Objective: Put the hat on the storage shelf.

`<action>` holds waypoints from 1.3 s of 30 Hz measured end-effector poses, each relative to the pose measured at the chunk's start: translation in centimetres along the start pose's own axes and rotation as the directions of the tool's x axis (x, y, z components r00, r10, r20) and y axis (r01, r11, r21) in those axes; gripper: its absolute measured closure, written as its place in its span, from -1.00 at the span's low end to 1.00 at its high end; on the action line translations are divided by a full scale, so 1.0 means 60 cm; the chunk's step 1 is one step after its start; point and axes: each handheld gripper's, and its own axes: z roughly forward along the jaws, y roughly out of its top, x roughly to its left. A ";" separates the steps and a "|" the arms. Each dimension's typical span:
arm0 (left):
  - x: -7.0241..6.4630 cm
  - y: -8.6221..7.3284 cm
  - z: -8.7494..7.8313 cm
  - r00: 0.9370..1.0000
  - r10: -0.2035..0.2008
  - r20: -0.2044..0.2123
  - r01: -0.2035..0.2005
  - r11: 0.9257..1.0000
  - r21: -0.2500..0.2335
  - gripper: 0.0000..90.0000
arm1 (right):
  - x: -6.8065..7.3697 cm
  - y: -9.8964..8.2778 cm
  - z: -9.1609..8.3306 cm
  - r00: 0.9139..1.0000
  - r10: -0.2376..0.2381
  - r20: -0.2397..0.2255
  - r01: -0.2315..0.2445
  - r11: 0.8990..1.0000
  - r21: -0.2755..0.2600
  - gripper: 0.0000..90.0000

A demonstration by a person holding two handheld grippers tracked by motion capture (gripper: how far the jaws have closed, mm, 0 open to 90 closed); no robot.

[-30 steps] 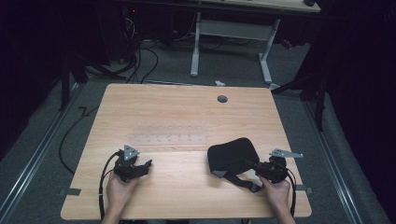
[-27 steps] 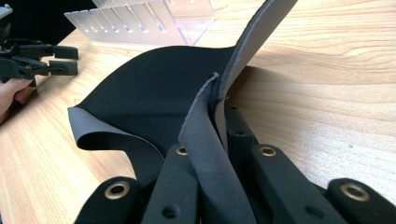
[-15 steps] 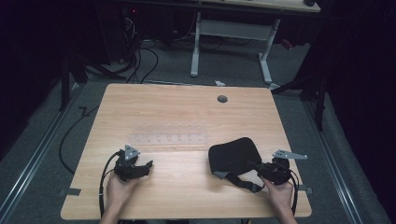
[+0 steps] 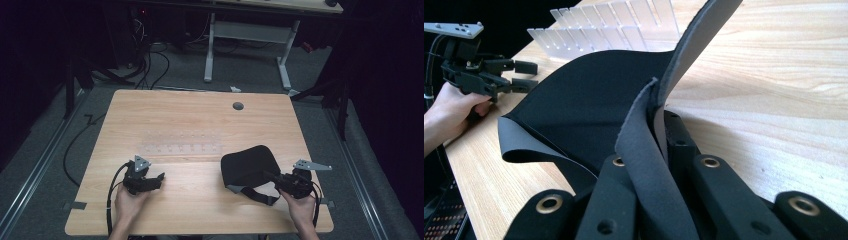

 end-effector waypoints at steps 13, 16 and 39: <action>-0.064 0.000 -0.028 0.984 0.034 0.173 -0.039 0.999 0.024 -0.45 | 0.021 0.005 0.012 0.999 -0.010 -0.039 0.010 1.000 0.003 0.91; -0.087 0.002 -0.032 0.975 0.037 0.221 -0.043 0.999 0.021 -0.43 | 0.025 0.006 0.016 0.999 -0.008 -0.045 0.009 1.000 0.006 0.91; -0.192 -0.002 -0.054 0.898 0.125 0.422 -0.141 0.990 0.007 -0.47 | 0.059 0.020 0.044 0.994 -0.020 -0.103 0.025 0.999 0.047 0.91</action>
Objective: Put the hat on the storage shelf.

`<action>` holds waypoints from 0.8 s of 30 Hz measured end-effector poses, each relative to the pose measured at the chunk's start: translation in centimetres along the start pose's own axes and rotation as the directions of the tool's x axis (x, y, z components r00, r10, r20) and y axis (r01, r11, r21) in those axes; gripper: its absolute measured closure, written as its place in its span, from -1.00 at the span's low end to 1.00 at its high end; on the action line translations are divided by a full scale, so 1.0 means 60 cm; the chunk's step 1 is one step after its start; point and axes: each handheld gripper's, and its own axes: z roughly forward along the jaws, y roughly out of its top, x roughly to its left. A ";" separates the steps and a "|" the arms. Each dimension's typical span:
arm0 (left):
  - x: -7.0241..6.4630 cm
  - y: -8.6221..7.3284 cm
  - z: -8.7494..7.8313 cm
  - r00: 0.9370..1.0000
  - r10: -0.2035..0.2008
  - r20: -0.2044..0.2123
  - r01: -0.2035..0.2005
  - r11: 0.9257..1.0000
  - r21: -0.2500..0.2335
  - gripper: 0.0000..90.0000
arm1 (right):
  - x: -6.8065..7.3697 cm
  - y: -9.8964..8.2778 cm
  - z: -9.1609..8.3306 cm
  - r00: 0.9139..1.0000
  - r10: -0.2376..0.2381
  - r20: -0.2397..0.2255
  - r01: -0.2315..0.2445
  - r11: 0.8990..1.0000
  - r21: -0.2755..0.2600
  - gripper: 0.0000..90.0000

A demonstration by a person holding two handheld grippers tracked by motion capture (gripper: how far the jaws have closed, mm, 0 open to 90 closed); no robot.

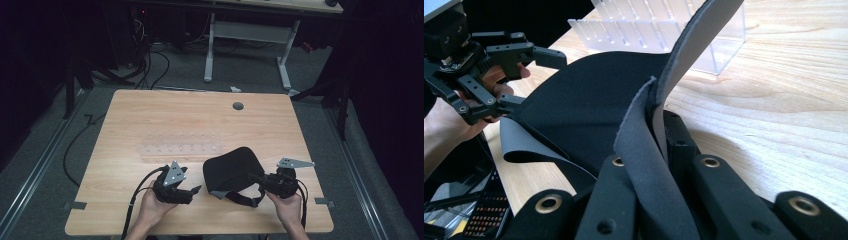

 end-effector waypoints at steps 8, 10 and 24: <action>-0.006 0.000 0.000 1.000 0.011 0.010 -0.011 1.000 -0.006 -0.46 | 0.007 0.007 0.013 1.000 -0.009 -0.022 0.010 1.000 0.025 0.91; -0.007 0.000 0.000 1.000 0.014 0.012 -0.014 1.000 -0.005 -0.46 | 0.009 0.010 0.016 1.000 -0.015 -0.025 0.016 0.999 0.033 0.91; -0.009 -0.006 -0.002 0.999 0.030 0.010 -0.031 0.999 0.013 -0.35 | 0.029 0.025 0.046 0.998 -0.036 -0.045 0.040 0.995 0.097 0.91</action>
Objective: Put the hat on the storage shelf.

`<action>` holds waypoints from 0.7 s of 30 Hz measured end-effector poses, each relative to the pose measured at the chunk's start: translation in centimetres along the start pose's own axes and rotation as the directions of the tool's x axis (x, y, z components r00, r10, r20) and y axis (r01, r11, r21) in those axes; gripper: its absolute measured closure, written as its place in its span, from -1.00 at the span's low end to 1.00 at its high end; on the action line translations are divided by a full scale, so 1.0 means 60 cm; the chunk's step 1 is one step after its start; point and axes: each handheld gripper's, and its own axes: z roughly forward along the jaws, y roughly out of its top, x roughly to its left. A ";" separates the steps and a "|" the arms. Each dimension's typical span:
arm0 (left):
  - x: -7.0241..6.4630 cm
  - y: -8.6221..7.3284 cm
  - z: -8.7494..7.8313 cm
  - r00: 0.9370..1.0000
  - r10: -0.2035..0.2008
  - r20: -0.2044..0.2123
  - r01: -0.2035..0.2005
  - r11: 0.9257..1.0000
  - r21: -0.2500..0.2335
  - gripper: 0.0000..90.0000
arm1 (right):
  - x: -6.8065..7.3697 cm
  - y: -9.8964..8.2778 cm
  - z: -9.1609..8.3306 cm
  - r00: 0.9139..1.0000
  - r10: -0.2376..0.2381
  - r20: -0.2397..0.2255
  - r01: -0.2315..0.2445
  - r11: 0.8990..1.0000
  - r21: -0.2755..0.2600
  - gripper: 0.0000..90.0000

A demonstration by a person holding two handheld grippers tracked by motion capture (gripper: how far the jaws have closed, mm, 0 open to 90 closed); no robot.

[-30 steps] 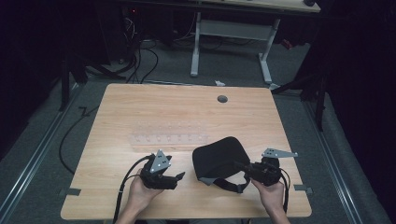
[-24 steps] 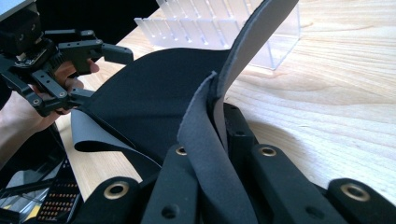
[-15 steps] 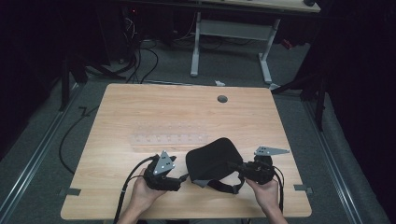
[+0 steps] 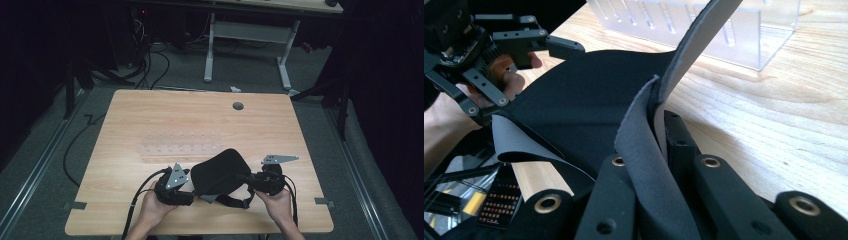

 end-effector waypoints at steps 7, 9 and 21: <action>0.002 -0.003 -0.001 1.000 0.011 -0.002 -0.011 1.000 0.015 -0.34 | 0.002 0.001 0.004 1.000 0.002 -0.002 -0.002 1.000 0.008 0.91; 0.002 -0.002 -0.001 1.000 0.013 -0.003 -0.013 1.000 0.014 -0.34 | 0.003 0.002 0.003 1.000 0.003 -0.006 -0.003 1.000 0.006 0.91; -0.003 -0.004 -0.005 0.998 0.056 -0.014 -0.056 0.998 0.000 -0.16 | 0.008 0.009 0.002 0.998 0.010 -0.058 -0.010 1.000 -0.007 0.91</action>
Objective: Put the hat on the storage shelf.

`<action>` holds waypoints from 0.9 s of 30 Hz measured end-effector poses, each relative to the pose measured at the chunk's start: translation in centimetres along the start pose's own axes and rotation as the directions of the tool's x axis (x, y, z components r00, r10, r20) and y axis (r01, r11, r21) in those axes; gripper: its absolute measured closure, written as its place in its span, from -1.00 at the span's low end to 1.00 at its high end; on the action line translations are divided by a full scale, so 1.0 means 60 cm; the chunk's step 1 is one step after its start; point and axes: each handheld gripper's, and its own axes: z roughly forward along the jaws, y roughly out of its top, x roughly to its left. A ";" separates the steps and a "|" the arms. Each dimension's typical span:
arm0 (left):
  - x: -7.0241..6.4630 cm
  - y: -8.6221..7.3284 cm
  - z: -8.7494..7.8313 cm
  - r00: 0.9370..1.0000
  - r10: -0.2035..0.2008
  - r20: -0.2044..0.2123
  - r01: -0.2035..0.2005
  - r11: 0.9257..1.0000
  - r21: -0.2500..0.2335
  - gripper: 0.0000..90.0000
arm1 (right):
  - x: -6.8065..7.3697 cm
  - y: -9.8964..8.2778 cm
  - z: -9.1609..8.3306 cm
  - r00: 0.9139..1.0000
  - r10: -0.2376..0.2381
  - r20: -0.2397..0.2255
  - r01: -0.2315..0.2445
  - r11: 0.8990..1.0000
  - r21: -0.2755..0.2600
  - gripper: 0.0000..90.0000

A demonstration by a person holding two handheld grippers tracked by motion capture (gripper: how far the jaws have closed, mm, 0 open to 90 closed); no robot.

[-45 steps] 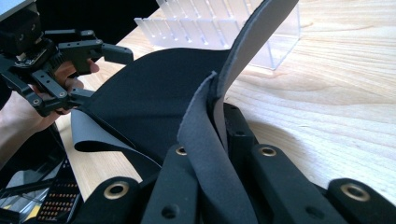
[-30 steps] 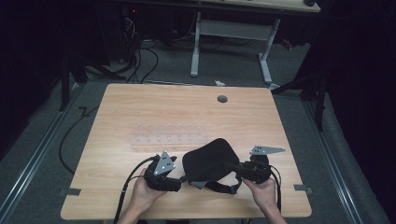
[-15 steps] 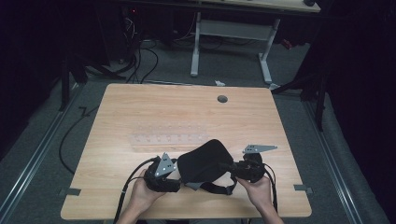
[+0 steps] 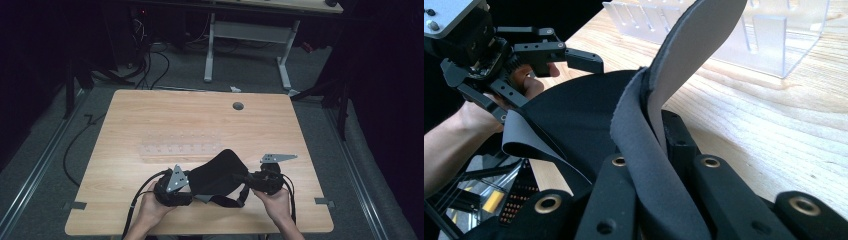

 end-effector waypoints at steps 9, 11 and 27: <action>-0.001 0.003 -0.002 1.000 0.011 0.009 -0.011 1.000 -0.001 0.04 | 0.002 0.004 0.008 1.000 0.016 -0.018 -0.016 1.000 -0.007 0.90; -0.002 0.004 -0.003 1.000 0.005 0.017 -0.005 1.000 -0.002 0.08 | 0.002 0.007 0.010 1.000 0.017 -0.025 -0.017 1.000 -0.008 0.90; -0.006 0.005 -0.011 0.998 0.034 0.056 -0.035 0.999 0.016 0.40 | 0.018 0.023 0.035 0.997 0.019 -0.073 -0.020 1.000 -0.010 0.85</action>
